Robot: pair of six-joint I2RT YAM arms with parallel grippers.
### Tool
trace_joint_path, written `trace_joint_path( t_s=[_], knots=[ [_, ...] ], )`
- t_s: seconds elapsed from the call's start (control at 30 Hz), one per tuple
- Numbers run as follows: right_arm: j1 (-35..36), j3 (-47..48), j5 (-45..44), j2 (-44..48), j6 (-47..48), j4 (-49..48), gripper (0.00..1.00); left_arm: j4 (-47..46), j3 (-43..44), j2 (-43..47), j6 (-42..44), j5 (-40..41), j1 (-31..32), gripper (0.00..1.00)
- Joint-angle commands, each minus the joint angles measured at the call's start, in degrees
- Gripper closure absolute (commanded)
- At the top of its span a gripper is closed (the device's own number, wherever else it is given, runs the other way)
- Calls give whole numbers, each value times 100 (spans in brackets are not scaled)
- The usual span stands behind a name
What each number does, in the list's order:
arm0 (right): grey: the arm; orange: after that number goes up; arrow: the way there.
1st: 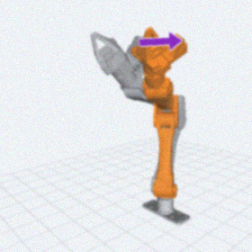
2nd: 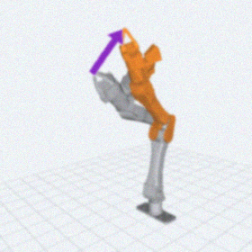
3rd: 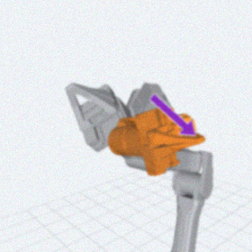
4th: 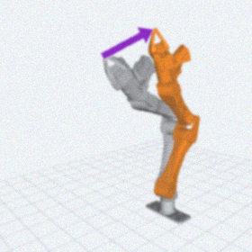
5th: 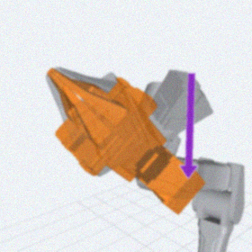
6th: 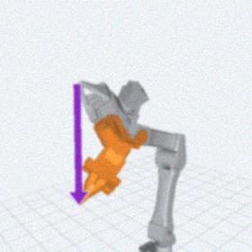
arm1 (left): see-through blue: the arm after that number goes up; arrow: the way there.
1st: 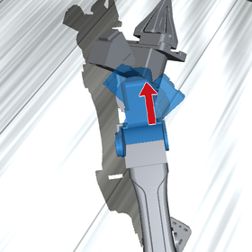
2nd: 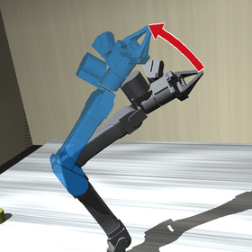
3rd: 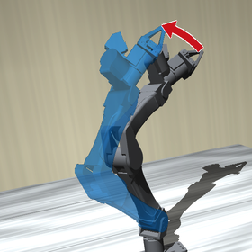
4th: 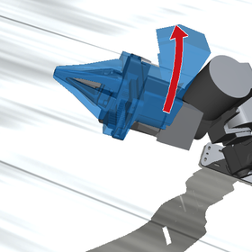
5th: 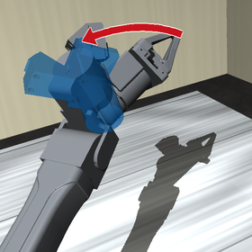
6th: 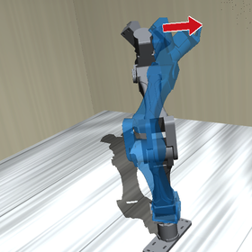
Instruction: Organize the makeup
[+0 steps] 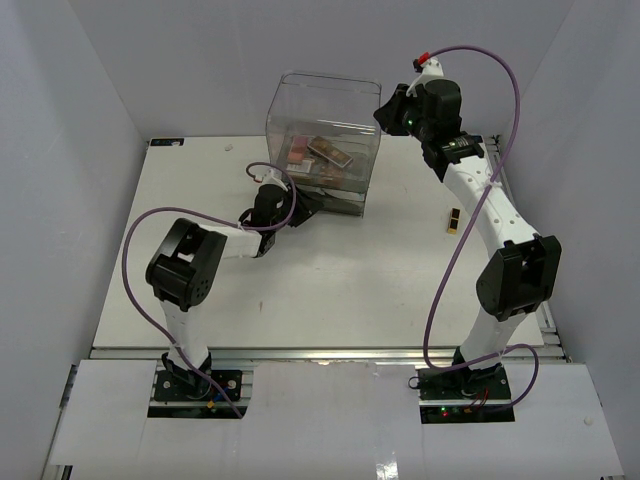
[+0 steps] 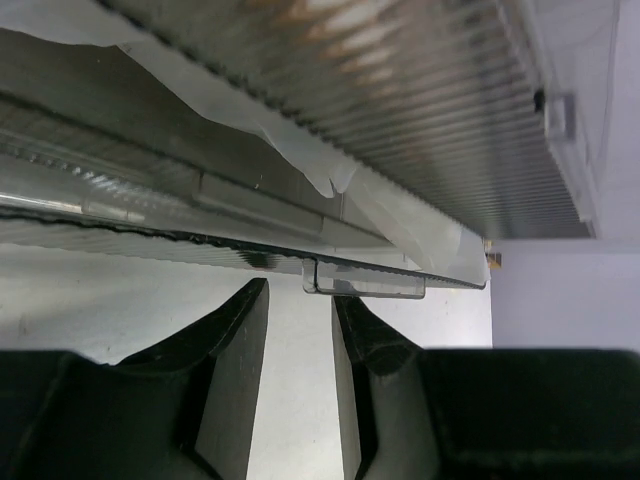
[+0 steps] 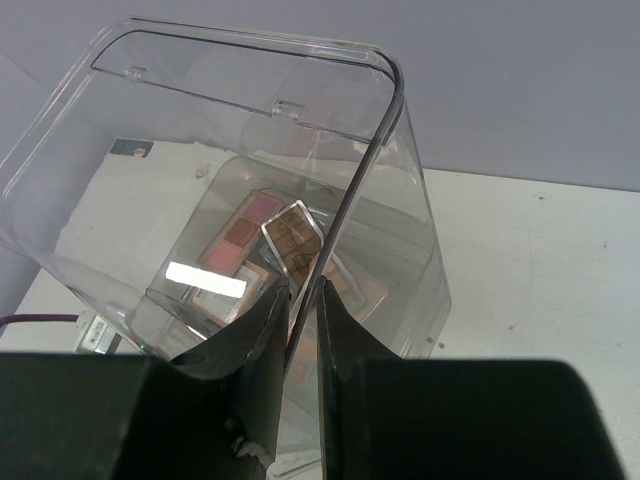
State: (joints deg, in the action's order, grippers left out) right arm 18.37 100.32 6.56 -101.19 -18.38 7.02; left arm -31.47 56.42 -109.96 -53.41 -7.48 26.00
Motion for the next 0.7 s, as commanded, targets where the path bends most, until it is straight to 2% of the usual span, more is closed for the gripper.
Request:
trace_joint_path(
  t_s=[0.0,0.57,0.67],
  knots=[
    [144,-289,849,99,165,506,92,-57,468,-57,-113,372,-16,57],
    [164,-464,889,199,230,505,92,-20,1069,-506,-632,661,-16,48],
    [158,-470,877,196,239,502,92,-23,1070,-469,-661,661,-22,43]
  ],
)
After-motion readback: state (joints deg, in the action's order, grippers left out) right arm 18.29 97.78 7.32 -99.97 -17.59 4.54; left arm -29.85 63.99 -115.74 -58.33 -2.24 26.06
